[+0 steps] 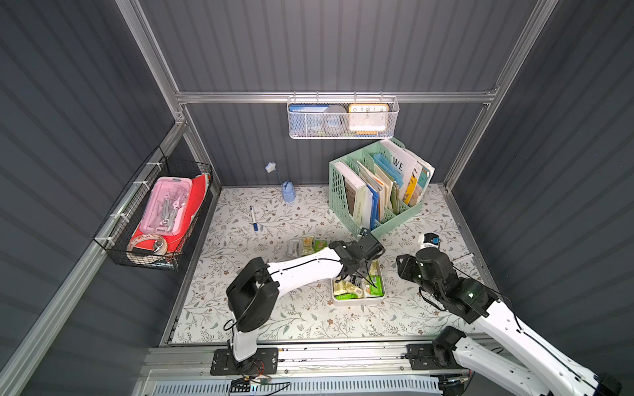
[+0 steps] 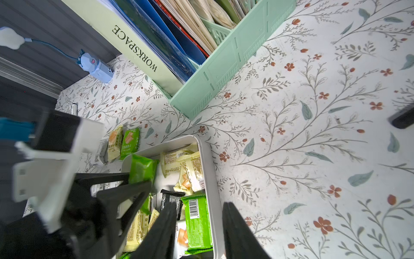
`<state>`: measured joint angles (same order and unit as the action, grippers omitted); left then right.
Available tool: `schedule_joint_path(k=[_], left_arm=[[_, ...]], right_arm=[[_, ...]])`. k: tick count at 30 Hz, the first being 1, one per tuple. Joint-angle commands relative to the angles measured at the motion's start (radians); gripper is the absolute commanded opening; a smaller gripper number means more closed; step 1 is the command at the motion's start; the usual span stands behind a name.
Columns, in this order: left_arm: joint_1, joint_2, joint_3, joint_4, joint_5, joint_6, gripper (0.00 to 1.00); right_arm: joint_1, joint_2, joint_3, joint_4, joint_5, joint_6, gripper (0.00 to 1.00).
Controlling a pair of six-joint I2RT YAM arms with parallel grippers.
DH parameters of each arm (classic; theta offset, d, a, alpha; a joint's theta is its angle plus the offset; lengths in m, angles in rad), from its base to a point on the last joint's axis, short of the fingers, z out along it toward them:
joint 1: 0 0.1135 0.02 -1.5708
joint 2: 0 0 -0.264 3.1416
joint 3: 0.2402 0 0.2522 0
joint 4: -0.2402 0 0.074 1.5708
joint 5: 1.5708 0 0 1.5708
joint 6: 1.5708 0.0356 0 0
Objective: Take the cookies out of the storage box
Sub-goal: Pick up the cookie from the storage box, then place the cookie at the center of the board.
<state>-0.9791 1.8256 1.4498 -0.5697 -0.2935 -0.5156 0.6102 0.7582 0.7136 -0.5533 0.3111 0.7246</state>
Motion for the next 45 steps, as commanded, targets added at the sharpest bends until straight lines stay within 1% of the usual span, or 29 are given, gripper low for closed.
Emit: schedule_joint_path(k=[1,5,7,12,16,20,21,26,31,34,35,36,39,41,43,45], left_arm=[[0.074,-0.115,-0.097,-0.014,-0.031,-0.099,0.39],[0.199,-0.248,-0.216,-0.040,-0.040,-0.120,0.38],[0.258,-0.306,-0.273,-0.053,-0.036,-0.102,0.38],[0.475,-0.404,-0.387,-0.053,0.012,-0.024,0.39],[0.623,-0.375,-0.407,-0.042,0.023,0.046,0.38],[0.730,-0.272,-0.385,0.008,0.056,0.097,0.38],[0.744,-0.235,-0.364,0.009,0.081,0.103,0.38],[0.752,-0.066,-0.274,0.014,0.047,0.121,0.39],[0.753,0.000,-0.247,0.048,0.033,0.135,0.40],[0.752,0.032,-0.239,0.047,0.048,0.149,0.46],[0.752,0.042,-0.238,0.043,0.050,0.153,0.54],[0.752,0.047,-0.236,0.041,0.049,0.155,0.60],[0.752,0.045,-0.238,0.030,0.052,0.152,0.70],[0.752,0.015,-0.234,0.016,0.050,0.143,0.73],[0.752,-0.036,-0.227,-0.002,0.042,0.129,0.73],[0.751,-0.121,-0.218,0.001,0.045,0.104,0.73]], right_arm=[[-0.004,0.006,0.012,-0.002,-0.007,0.006,0.39],[-0.002,0.015,0.011,0.010,-0.016,0.003,0.39],[-0.002,0.018,0.009,0.016,-0.022,0.003,0.39],[-0.002,0.035,0.000,0.048,-0.042,0.003,0.39],[-0.003,0.057,0.001,0.064,-0.054,0.004,0.39],[-0.002,0.068,-0.001,0.078,-0.066,0.007,0.39],[-0.002,0.069,-0.002,0.082,-0.067,0.007,0.39],[-0.002,0.078,0.017,0.077,-0.073,-0.003,0.39],[-0.003,0.071,0.003,0.082,-0.066,0.001,0.39],[-0.002,0.073,-0.002,0.087,-0.070,0.002,0.39],[-0.003,0.073,-0.003,0.089,-0.071,0.001,0.39],[-0.002,0.073,-0.003,0.090,-0.071,-0.001,0.40],[-0.003,0.075,-0.006,0.093,-0.072,-0.004,0.40],[-0.003,0.080,-0.006,0.093,-0.085,-0.012,0.40],[-0.001,0.095,-0.005,0.107,-0.104,-0.016,0.40],[-0.002,0.129,0.001,0.135,-0.147,-0.027,0.40]])
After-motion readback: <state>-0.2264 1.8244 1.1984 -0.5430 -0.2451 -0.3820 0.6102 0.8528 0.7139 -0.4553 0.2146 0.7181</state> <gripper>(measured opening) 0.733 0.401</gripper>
